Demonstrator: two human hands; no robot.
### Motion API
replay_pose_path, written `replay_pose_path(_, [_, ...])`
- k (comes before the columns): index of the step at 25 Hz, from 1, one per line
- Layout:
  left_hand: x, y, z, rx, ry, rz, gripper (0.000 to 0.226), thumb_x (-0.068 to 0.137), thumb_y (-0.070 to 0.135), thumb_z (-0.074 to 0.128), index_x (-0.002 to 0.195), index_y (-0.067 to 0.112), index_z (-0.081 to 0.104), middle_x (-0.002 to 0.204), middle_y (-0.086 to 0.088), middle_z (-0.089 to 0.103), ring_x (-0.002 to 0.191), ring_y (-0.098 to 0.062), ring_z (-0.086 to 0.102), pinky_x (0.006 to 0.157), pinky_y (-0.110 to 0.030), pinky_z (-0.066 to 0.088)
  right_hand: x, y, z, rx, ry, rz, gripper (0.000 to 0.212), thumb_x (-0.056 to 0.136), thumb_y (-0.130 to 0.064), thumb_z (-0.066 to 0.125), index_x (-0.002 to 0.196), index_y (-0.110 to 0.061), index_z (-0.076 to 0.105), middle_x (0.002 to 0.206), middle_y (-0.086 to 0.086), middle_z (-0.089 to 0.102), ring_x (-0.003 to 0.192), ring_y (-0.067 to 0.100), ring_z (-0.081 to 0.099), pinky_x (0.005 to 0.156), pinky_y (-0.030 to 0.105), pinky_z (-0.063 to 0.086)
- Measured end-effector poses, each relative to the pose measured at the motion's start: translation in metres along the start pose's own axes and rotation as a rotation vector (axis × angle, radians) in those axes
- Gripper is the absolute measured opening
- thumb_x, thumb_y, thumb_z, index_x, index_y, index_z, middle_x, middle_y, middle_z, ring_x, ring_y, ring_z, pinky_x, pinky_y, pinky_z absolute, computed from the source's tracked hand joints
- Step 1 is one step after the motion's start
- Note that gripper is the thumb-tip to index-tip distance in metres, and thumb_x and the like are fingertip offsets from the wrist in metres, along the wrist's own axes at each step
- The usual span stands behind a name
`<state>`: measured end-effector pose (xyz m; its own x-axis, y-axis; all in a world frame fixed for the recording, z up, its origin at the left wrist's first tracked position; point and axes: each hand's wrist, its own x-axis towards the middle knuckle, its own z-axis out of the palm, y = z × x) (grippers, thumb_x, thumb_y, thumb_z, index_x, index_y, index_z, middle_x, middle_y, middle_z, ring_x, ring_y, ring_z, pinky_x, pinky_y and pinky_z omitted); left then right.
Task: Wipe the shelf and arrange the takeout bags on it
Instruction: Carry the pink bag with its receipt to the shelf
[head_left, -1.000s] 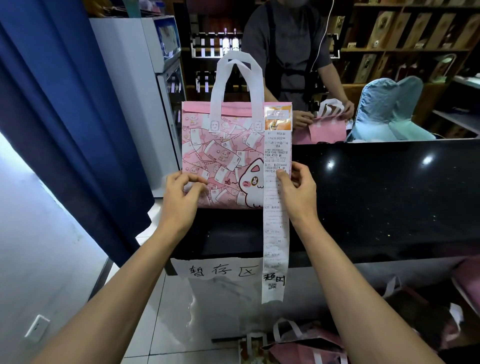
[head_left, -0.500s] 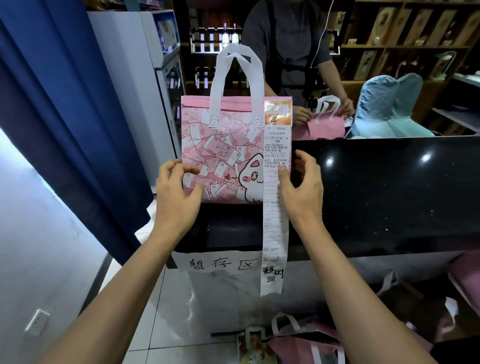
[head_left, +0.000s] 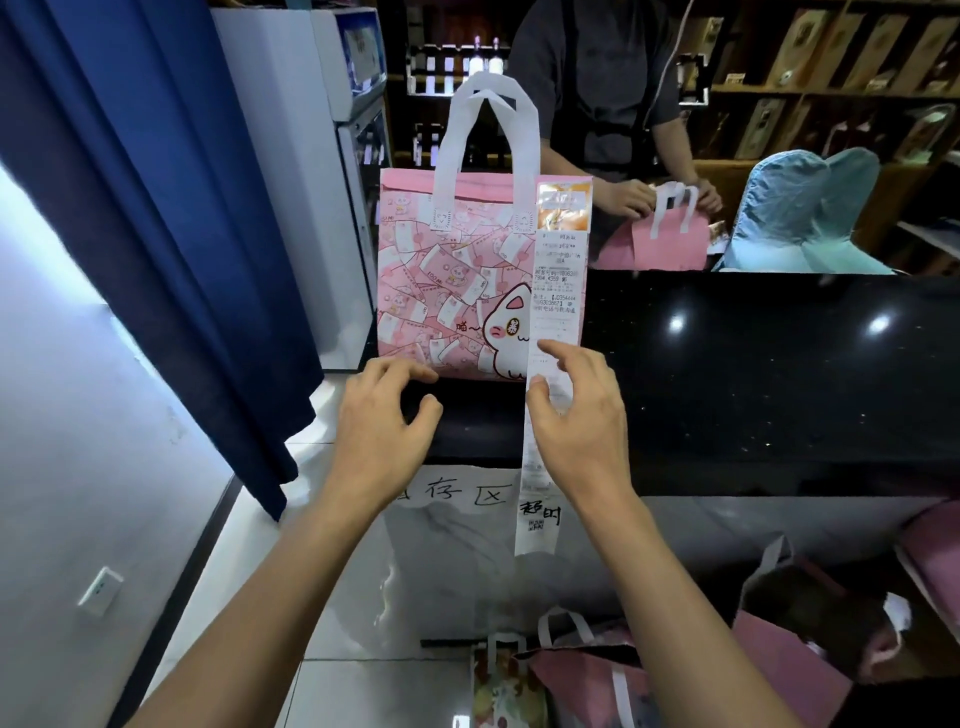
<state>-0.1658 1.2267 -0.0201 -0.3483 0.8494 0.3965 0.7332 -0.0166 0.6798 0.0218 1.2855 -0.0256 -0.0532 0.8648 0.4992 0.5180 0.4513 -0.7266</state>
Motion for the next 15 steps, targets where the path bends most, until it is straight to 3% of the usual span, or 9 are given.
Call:
replay_pose_path(3, [-0.022, 0.008, -0.004, 0.017, 0.039, -0.069, 0.021, 0.089, 0.019, 0.061, 0.106, 0.027, 0.068, 0.114, 0.014, 0.055, 0.106, -0.005, 0.043, 0.094, -0.023, 0.036, -0.010, -0.008, 0.008, 0.075, -0.102, -0.045, 0.036, 0.093, -0.021, 0.061, 0.129, -0.024, 0.062, 0.123, -0.010, 0.060, 0.117, 0.009, 0.054, 0.103, 0.039, 0.047])
replay_pose_path(7, [-0.058, 0.011, -0.016, 0.053, 0.100, -0.178, 0.018, 0.089, 0.022, 0.060, 0.104, 0.030, 0.067, 0.111, 0.013, 0.057, 0.103, -0.010, 0.053, 0.087, -0.021, 0.044, -0.024, -0.015, 0.017, 0.186, -0.266, -0.118, 0.035, 0.094, -0.022, 0.061, 0.128, -0.025, 0.062, 0.120, -0.011, 0.060, 0.118, 0.009, 0.055, 0.103, 0.039, 0.047])
replay_pose_path(10, [-0.096, 0.016, -0.026, 0.093, 0.178, -0.280, 0.016, 0.089, 0.024, 0.058, 0.102, 0.030, 0.066, 0.110, 0.011, 0.057, 0.105, -0.013, 0.054, 0.083, -0.011, 0.041, -0.041, -0.020, 0.023, 0.244, -0.382, -0.169, 0.035, 0.093, -0.022, 0.060, 0.127, -0.027, 0.062, 0.118, -0.011, 0.059, 0.114, 0.011, 0.056, 0.101, 0.040, 0.048])
replay_pose_path(13, [-0.141, 0.023, -0.037, 0.066, 0.249, -0.385, 0.020, 0.086, 0.029, 0.054, 0.103, 0.030, 0.065, 0.113, 0.011, 0.057, 0.110, -0.010, 0.056, 0.093, -0.021, 0.047, -0.068, -0.031, 0.027, 0.320, -0.512, -0.214, 0.034, 0.093, -0.021, 0.061, 0.126, -0.028, 0.062, 0.119, -0.013, 0.058, 0.113, 0.009, 0.056, 0.100, 0.036, 0.048])
replay_pose_path(15, [-0.171, 0.025, -0.049, 0.113, 0.301, -0.436, 0.019, 0.089, 0.024, 0.057, 0.104, 0.033, 0.063, 0.114, 0.012, 0.056, 0.107, 0.004, 0.053, 0.095, -0.022, 0.045, -0.089, -0.042, 0.033, 0.355, -0.603, -0.245, 0.034, 0.094, -0.020, 0.061, 0.127, -0.027, 0.063, 0.119, -0.013, 0.058, 0.111, 0.005, 0.055, 0.099, 0.029, 0.047])
